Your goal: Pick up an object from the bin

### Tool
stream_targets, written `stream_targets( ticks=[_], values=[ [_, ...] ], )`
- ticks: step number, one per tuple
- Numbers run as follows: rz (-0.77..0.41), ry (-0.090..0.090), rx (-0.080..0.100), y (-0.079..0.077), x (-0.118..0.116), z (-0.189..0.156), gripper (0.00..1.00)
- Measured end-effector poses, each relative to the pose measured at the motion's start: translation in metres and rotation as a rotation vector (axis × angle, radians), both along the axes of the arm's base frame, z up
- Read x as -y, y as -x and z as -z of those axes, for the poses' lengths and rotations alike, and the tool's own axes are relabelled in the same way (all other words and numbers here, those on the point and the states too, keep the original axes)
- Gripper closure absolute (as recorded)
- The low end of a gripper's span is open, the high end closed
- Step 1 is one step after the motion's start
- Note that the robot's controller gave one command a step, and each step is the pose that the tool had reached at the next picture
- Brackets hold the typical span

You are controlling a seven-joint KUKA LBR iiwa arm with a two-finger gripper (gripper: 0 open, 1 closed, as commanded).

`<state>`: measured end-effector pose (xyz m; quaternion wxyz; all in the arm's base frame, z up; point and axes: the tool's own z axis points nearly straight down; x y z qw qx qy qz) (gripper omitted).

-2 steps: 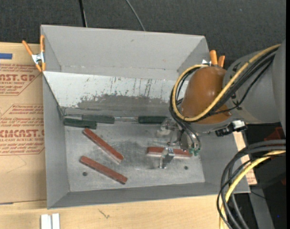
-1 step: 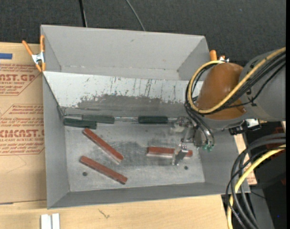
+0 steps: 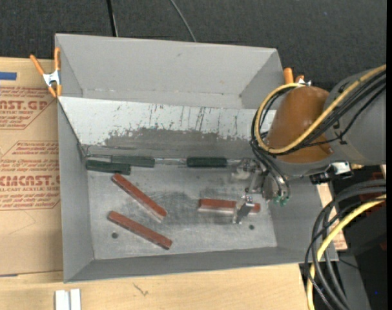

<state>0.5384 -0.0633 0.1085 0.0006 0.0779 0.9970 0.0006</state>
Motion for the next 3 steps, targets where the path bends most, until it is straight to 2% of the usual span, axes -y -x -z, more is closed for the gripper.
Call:
stream_targets(
  ticks=[1, 2, 3],
  values=[
    [0.086, 0.000, 0.010, 0.0116, 0.0016, 0.0357, 0.00],
    [0.153, 0.003, 0.003, 0.0106, -0.0043, 0.0336, 1.00],
    [0.153, 0.003, 0.003, 0.0106, -0.0043, 0.0336, 1.00]
  ],
)
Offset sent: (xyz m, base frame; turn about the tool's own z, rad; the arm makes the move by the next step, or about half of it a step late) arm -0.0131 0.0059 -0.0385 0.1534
